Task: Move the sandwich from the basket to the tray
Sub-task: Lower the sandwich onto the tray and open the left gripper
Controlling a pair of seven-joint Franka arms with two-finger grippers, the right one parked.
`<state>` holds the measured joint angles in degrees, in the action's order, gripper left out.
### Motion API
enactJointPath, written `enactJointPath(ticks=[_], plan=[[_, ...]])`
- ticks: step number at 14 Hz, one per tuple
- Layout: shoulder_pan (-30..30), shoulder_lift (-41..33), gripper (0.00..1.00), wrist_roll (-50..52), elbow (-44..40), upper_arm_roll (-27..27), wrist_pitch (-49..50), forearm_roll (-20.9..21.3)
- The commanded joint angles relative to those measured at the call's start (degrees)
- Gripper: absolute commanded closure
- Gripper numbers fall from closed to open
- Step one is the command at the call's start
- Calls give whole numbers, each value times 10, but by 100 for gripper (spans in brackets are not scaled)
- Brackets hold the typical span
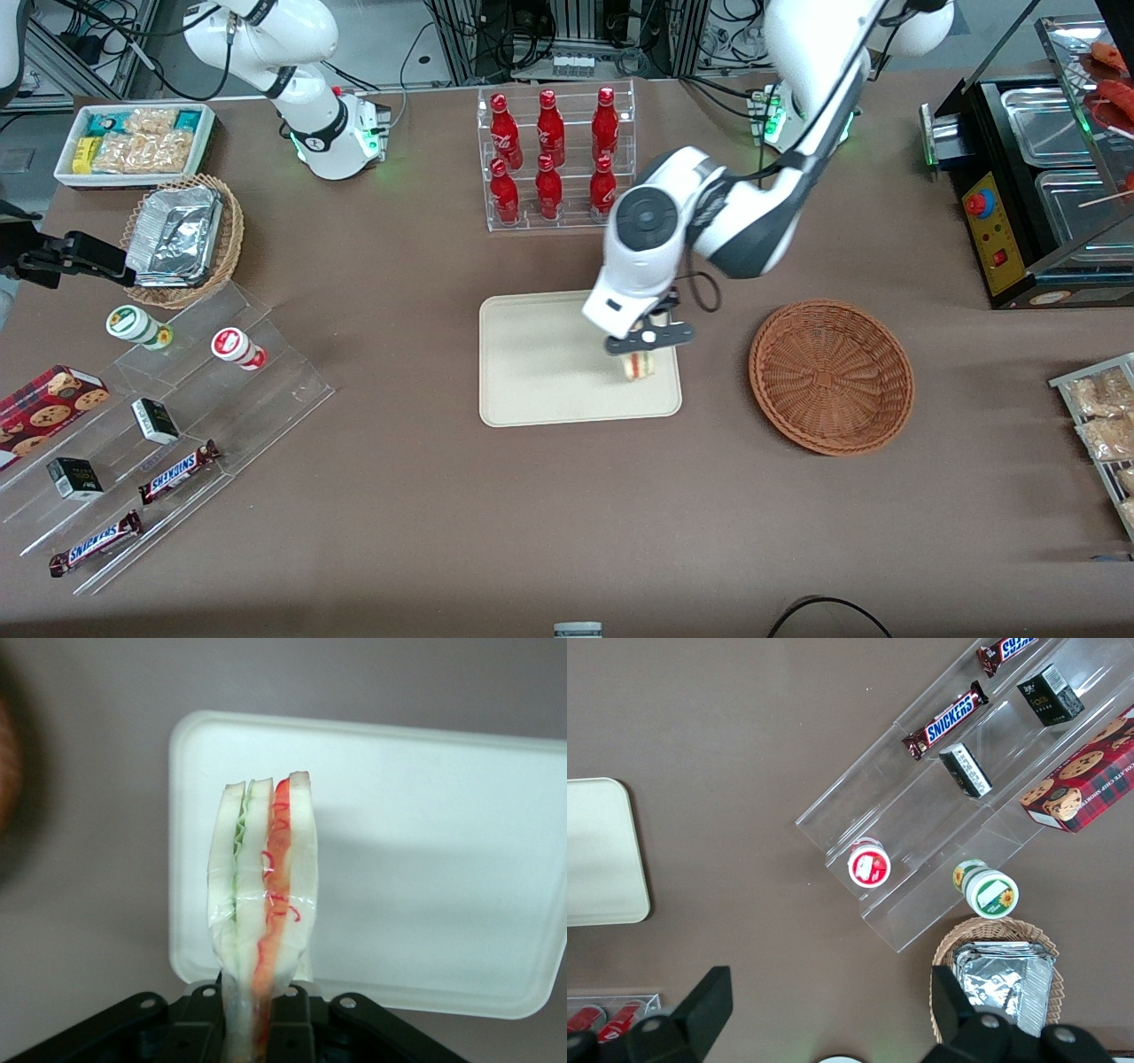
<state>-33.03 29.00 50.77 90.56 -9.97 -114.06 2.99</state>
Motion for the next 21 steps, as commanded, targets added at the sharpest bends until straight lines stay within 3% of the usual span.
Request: enactJointPath(ticks=[1,4,9,16,17,18,19,21], plan=[[-26,66,100,16,-66,7,9,19],[-62,99,100,20,-77,9,-19,21],[-64,130,100,35,-78,8,-44,48],[-85,153,100,37,-84,12,-63,49],[-86,154,92,37,-84,12,-64,49],[-86,155,43,37,-83,12,-64,50],[-86,155,0,36,-83,12,-64,50],[-85,147,0,36,-83,12,-57,49]])
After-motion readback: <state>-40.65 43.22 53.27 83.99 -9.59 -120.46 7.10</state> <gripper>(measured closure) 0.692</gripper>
